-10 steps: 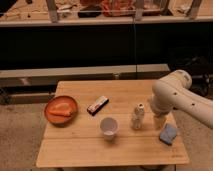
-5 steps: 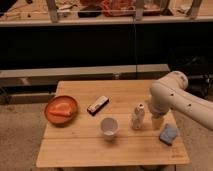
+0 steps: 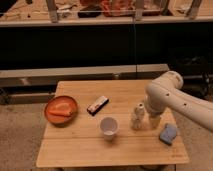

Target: Knock the bottle over

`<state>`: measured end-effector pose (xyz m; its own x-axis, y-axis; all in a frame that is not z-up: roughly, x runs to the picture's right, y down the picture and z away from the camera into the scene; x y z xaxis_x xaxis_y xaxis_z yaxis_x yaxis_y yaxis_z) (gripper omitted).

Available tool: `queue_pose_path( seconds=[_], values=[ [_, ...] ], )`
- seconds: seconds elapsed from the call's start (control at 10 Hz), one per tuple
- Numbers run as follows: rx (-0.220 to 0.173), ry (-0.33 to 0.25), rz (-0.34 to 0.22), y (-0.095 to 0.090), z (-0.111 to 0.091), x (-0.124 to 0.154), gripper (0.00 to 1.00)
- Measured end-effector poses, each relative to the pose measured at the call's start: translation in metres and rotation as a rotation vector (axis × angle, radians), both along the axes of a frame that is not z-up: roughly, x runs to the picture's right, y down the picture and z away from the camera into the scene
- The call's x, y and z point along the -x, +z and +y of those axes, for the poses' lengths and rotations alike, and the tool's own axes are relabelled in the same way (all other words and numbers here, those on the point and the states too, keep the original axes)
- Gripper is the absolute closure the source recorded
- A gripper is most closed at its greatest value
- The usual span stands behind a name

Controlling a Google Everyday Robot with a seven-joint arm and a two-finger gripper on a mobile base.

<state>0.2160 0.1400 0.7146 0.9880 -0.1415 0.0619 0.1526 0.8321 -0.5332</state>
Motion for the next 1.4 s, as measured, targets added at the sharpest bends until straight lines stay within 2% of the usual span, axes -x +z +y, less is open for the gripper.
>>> queue_pose_path(
  seconds=[0.4, 0.6, 1.0, 1.1, 1.4],
  values=[
    [0.001, -0.009, -0.006, 0.005, -0.001, 0.004, 0.20],
    [0.002, -0.014, -0.009, 0.008, -0.004, 0.005, 0.27],
    [0.004, -0.020, -0.013, 0.012, -0.005, 0.005, 0.22],
    [0.003, -0.022, -0.016, 0.013, -0.006, 0.006, 0.24],
    [0.003, -0.031, -0.024, 0.016, -0.008, 0.011, 0.53]
  ],
)
